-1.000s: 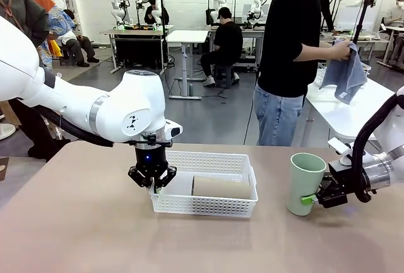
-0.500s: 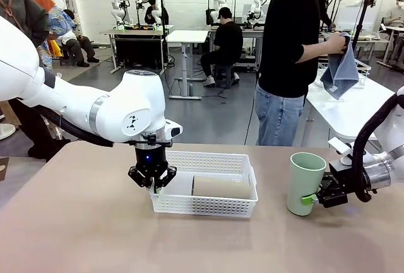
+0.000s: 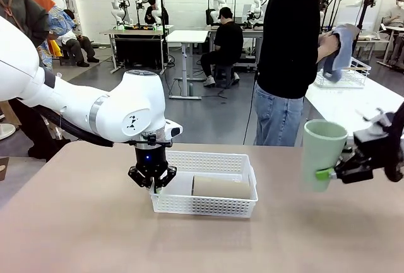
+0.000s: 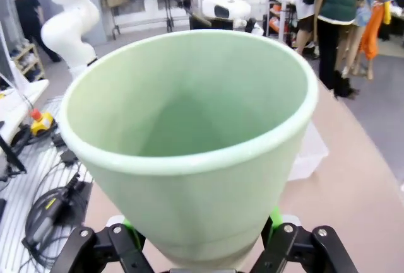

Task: Clean and organize the cups into the basket.
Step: Pick up the Reusable plastic cup from the right side of the table and stack it inside the Organizing basket in the center of the table.

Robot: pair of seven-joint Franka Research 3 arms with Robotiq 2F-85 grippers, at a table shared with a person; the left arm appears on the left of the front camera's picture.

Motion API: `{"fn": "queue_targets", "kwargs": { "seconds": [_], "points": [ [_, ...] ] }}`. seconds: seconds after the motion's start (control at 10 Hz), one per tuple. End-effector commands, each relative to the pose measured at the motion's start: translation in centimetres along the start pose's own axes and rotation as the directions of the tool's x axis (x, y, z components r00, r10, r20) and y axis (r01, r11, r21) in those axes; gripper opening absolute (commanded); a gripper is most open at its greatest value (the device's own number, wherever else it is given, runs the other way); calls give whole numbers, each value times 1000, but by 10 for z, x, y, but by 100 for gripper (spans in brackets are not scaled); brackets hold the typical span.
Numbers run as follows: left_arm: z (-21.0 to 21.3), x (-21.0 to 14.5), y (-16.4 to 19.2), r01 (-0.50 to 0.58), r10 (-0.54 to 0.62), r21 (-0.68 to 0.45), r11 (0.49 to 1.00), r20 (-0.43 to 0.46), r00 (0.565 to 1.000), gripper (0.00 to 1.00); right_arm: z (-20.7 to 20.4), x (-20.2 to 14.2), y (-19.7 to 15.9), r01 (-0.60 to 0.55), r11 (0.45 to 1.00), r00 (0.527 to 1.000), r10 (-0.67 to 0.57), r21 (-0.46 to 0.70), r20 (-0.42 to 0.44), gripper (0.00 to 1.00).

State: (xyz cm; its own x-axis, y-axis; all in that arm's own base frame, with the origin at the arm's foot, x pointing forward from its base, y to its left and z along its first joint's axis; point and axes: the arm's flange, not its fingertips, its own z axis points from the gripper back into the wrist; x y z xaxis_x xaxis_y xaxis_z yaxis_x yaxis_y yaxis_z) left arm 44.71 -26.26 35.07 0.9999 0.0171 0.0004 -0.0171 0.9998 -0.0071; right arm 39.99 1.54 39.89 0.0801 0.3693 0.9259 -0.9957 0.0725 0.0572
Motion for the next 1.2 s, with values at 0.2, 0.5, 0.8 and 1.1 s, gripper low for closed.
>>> {"fn": "queue_targets", "kwargs": {
  "seconds": [0.2,0.5,0.8,1.1],
  "points": [
    [0,-1,0,-2,2,-2,1000,0,1000,0,13,15,10,125,988,992,-127,-89,-25,23],
    [0,-1,0,-2,2,-2,1000,0,1000,0,16,34,17,28,999,1000,-28,-43,-9,23],
    [0,-1,0,-2,2,-2,1000,0,1000,0,16,34,17,28,999,1000,-28,-43,-9,23],
    [0,-1,0,-2,2,-2,1000,0,1000,0,-7,81,35,-52,989,975,20,-139,-221,83]
  ]
}}
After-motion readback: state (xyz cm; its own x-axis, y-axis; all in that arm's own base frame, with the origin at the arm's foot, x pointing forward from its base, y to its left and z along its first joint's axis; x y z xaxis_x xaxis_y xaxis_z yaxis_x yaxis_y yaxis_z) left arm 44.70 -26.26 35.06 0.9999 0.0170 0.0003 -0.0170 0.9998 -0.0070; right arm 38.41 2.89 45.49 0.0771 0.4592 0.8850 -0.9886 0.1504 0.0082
